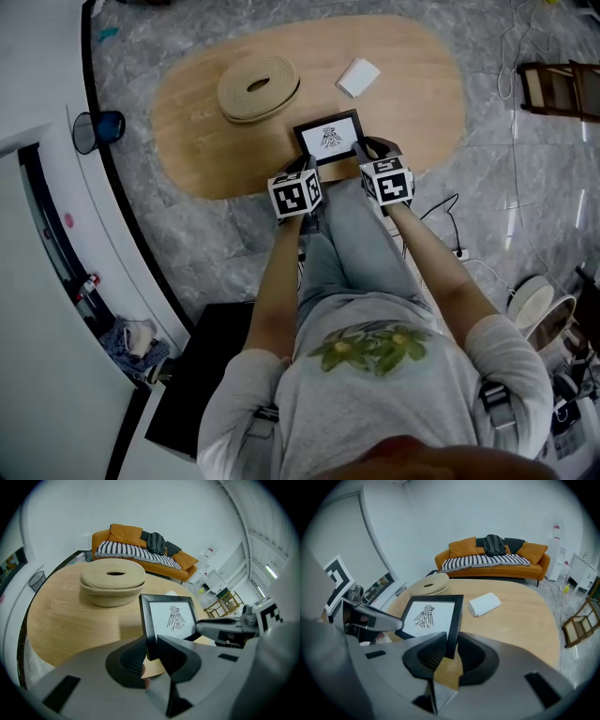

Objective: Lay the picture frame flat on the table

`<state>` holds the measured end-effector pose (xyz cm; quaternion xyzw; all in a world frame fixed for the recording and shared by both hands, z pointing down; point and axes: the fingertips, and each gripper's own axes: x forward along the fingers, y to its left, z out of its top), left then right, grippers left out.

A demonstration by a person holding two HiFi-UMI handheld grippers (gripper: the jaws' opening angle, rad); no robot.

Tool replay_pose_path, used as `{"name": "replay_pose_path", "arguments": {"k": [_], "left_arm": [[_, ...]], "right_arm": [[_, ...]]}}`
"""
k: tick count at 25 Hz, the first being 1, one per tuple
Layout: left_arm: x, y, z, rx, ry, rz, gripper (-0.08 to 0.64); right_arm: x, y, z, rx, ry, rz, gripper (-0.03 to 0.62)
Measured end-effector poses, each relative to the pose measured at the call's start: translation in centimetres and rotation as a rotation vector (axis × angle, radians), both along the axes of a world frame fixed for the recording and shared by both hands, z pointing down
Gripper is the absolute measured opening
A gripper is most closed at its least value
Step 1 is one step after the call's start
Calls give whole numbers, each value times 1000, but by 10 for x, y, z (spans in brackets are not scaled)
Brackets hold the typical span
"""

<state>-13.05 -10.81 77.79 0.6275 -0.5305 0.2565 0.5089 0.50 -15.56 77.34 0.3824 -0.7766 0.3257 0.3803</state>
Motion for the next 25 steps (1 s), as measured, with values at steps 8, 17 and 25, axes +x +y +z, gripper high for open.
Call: {"name": "replay_pose_path", "arguments": {"k": [8,17,25], "left_arm": [[-1,6,29,-27,0,1,84],[3,3,57,-44,5,11,84],[5,4,78,-63,8,18,84]], "right_arm": [[-1,6,29,-27,12,3,78],[3,5,57,-44,21,13,80],[7,8,79,-67,42,6,80]]}}
